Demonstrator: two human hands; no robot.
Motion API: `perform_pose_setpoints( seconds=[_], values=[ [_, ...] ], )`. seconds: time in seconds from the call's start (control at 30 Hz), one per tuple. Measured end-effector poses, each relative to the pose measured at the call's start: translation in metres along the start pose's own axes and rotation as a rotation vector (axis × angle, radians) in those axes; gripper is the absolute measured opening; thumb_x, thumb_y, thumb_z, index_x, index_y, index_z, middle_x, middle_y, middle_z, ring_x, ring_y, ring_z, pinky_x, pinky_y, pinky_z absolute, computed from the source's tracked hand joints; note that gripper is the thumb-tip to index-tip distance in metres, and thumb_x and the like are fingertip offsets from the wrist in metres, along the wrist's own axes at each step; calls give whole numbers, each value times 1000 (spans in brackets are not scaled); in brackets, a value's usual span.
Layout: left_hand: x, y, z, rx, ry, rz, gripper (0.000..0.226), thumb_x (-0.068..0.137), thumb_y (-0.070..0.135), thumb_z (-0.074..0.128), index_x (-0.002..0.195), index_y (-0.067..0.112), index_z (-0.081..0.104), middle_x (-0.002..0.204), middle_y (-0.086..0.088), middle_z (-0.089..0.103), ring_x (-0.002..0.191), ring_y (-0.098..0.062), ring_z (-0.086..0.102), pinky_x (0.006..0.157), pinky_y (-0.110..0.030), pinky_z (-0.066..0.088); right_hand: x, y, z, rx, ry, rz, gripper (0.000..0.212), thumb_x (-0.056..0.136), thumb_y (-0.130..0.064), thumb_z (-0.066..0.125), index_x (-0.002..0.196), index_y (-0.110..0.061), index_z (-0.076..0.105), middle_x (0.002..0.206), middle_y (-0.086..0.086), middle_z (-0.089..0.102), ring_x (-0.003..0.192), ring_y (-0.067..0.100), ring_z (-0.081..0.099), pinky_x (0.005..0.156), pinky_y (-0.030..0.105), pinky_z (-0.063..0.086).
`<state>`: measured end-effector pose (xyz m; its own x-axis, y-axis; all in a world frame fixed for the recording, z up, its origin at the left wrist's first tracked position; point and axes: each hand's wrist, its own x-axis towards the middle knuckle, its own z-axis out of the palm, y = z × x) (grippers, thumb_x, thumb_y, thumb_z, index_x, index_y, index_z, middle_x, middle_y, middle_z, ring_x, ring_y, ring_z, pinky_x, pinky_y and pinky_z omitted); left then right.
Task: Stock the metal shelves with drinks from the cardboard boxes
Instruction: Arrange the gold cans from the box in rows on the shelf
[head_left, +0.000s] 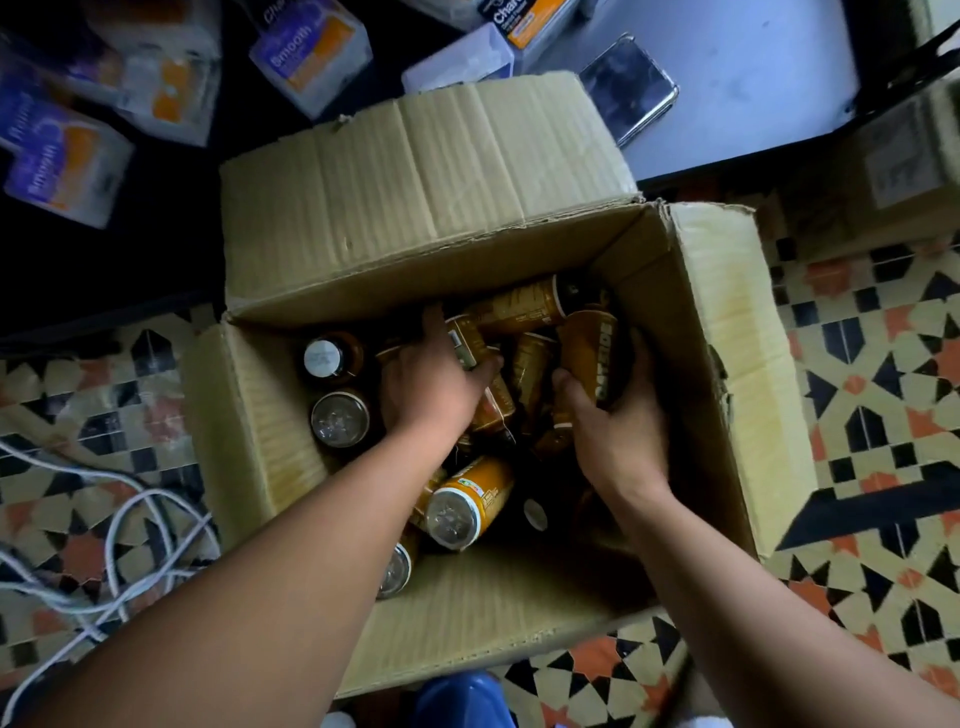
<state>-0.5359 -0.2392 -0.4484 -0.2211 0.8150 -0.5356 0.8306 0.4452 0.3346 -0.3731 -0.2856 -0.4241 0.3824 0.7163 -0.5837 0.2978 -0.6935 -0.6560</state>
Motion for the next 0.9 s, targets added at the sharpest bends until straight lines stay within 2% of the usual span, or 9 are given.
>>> perform_pose_setpoints(
  seconds=[0.1,0.23,0.37,0.43,0.5,0.63,0.7,0.77,0.9],
  values=[
    [3,2,2,-65,-34,14,88,84,58,71,154,22,32,148,-9,49,135,-36,47,107,-43,38,-2,2,-5,85,-21,3,83,94,-42,71,160,-45,19,156,-6,44,140,19,47,112,50,46],
    [-5,-1,6,-185,41,114,92,77,51,81,153,24,36,150,-4,38,137,-30,43,107,-41,43,-9,-1,-8,200,-55,-75,86,95,-31,72,161,-42,18,150,-16,42,136,10,49,111,46,48],
    [-10,-7,4,-315,45,140,75,75,41,87,139,22,54,140,-1,40,128,-22,48,97,-24,39,-11,-3,-9,298,-139,-98,78,94,-25,73,148,-56,27,140,-13,56,125,7,60,104,43,55],
    [-12,-12,0,-368,37,118,70,73,38,89,132,23,55,134,-1,44,122,-20,51,90,-24,41,-12,-5,-12,298,-163,-120,63,94,-23,73,143,-47,42,129,-14,63,115,6,66,99,40,58],
    [-17,-18,-5,-404,20,94,74,70,41,90,131,27,51,127,3,52,113,-18,56,81,-24,44,-15,-7,-16,290,-177,-152,56,95,-21,73,141,-38,45,124,-18,63,112,4,67,96,38,59],
    [-36,-32,-20,-433,-39,64,86,63,56,88,137,37,49,129,6,58,110,-14,60,89,-34,55,-30,-13,-30,178,-197,-192,70,93,-25,75,150,-36,37,125,-33,45,109,-4,59,94,37,60],
    [-51,-35,-33,-424,-25,40,68,58,69,80,116,41,59,116,4,63,100,-16,64,83,-42,59,-44,-20,-38,163,-232,-204,71,92,-25,75,151,-36,35,128,-31,44,110,-10,56,93,40,60],
    [-69,-34,-53,-427,32,4,50,64,70,77,98,36,60,98,5,65,86,-16,65,72,-40,58,-58,-31,-49,184,-260,-219,71,92,-25,76,149,-38,35,134,-21,48,114,-8,55,95,43,60],
    [-109,-19,-106,-560,103,-113,34,81,56,77,92,28,61,86,8,66,78,-12,65,60,-27,49,-86,-65,-75,246,-265,-228,74,91,-21,76,150,-43,36,138,-11,53,122,10,60,98,45,57]
  ],
)
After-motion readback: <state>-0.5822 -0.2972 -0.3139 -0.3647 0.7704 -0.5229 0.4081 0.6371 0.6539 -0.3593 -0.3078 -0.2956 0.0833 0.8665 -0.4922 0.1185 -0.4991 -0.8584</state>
